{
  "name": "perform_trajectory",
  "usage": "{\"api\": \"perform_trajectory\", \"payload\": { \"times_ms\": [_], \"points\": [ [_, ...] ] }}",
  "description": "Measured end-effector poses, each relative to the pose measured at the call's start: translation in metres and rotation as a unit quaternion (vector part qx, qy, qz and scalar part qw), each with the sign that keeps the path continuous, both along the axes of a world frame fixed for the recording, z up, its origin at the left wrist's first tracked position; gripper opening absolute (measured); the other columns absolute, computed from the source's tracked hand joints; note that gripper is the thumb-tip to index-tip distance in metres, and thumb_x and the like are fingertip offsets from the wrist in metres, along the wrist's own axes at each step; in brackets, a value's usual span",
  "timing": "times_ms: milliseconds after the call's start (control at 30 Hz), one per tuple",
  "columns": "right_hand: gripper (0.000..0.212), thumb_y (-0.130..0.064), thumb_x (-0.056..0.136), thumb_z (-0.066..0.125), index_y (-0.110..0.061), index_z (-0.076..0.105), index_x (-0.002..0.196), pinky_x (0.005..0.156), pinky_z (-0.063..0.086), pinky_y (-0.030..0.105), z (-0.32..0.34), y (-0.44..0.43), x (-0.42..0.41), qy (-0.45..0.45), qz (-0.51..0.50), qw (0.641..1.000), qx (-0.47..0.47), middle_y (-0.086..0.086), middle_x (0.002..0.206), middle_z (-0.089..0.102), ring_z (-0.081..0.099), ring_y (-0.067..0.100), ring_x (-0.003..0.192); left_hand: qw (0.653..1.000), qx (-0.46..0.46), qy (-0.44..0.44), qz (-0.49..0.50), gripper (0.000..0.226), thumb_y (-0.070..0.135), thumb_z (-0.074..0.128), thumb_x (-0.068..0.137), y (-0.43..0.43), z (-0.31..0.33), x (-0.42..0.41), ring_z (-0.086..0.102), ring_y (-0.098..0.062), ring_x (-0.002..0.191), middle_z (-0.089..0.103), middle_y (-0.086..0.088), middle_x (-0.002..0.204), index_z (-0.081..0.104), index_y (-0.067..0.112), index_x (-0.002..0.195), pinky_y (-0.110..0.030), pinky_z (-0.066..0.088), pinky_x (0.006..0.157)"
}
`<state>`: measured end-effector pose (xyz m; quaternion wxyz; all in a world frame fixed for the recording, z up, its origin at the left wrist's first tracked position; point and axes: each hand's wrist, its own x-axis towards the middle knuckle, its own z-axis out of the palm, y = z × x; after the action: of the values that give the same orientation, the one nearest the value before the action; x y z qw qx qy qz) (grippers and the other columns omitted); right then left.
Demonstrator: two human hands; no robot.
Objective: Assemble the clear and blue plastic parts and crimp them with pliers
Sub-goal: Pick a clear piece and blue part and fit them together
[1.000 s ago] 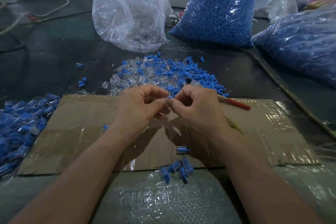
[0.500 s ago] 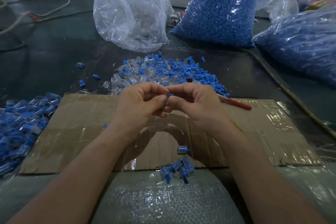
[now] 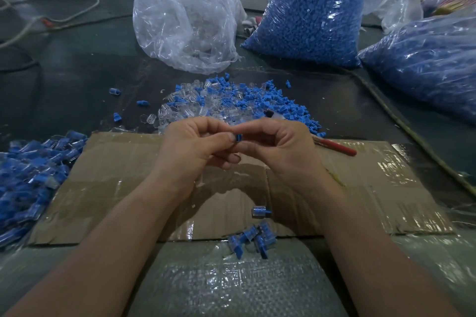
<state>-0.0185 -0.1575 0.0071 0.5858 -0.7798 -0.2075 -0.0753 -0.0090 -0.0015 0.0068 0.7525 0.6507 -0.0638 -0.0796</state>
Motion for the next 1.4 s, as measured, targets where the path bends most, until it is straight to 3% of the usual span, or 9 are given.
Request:
{"api": "perform_trajectory", "payload": {
  "times_ms": [100, 233, 433, 1000, 1400],
  "points": [
    [0.032, 0.001, 0.072, 0.071, -0.022, 0.069, 0.095, 0.07, 0.05, 0.011, -0.0017, -0.0008, 0.0005, -0.033, -0.017, 0.999, 0.0, -0.022, 0.077, 0.068, 0.066, 0.0, 0.078, 0.999, -0.029, 0.019, -0.016, 0.017, 0.009, 0.065, 0.063, 0.0, 0.0022, -0.0011, 0.065, -0.017, 0.05, 0.068, -0.011, 0.062, 0.062, 0.002, 0.078, -0.019, 0.05, 0.045],
    [0.033, 0.002, 0.073, 0.07, -0.023, 0.068, 0.095, 0.071, 0.049, 0.011, -0.0019, -0.0029, 0.0013, -0.051, -0.027, 0.998, 0.001, -0.023, 0.077, 0.068, 0.065, -0.002, 0.079, 0.997, -0.056, 0.031, -0.039, 0.011, -0.006, 0.058, 0.071, 0.0016, 0.0055, -0.0004, 0.066, -0.021, 0.053, 0.067, -0.013, 0.062, 0.062, 0.0, 0.079, -0.021, 0.052, 0.047],
    [0.036, -0.001, 0.073, 0.071, -0.018, 0.064, 0.103, 0.072, 0.049, 0.01, -0.0027, -0.0033, 0.0019, -0.076, -0.052, 0.995, -0.035, -0.023, 0.078, 0.064, 0.064, -0.005, 0.079, 0.997, -0.053, 0.037, -0.042, 0.03, 0.009, 0.066, 0.05, 0.0019, 0.0073, -0.0007, 0.066, -0.02, 0.055, 0.069, -0.015, 0.067, 0.066, 0.001, 0.079, -0.022, 0.053, 0.048],
    [0.039, 0.0, 0.074, 0.069, -0.017, 0.06, 0.107, 0.072, 0.046, 0.006, -0.0048, -0.0033, 0.0024, -0.115, -0.069, 0.989, -0.067, -0.026, 0.081, 0.058, 0.059, -0.013, 0.079, 0.997, -0.058, 0.035, -0.024, 0.026, 0.007, 0.067, 0.054, 0.0009, 0.0028, 0.0007, 0.066, -0.019, 0.053, 0.068, -0.012, 0.062, 0.063, 0.0, 0.079, -0.019, 0.051, 0.045],
    [0.037, 0.001, 0.073, 0.071, -0.012, 0.063, 0.107, 0.074, 0.047, 0.007, -0.0042, -0.0004, 0.0004, -0.1, -0.061, 0.988, -0.097, -0.019, 0.087, 0.061, 0.061, -0.01, 0.082, 0.999, -0.002, 0.031, -0.023, 0.025, 0.012, 0.066, 0.057, 0.0011, 0.0017, 0.0015, 0.065, -0.016, 0.05, 0.068, -0.011, 0.06, 0.062, 0.0, 0.078, -0.018, 0.05, 0.045]
  ]
}}
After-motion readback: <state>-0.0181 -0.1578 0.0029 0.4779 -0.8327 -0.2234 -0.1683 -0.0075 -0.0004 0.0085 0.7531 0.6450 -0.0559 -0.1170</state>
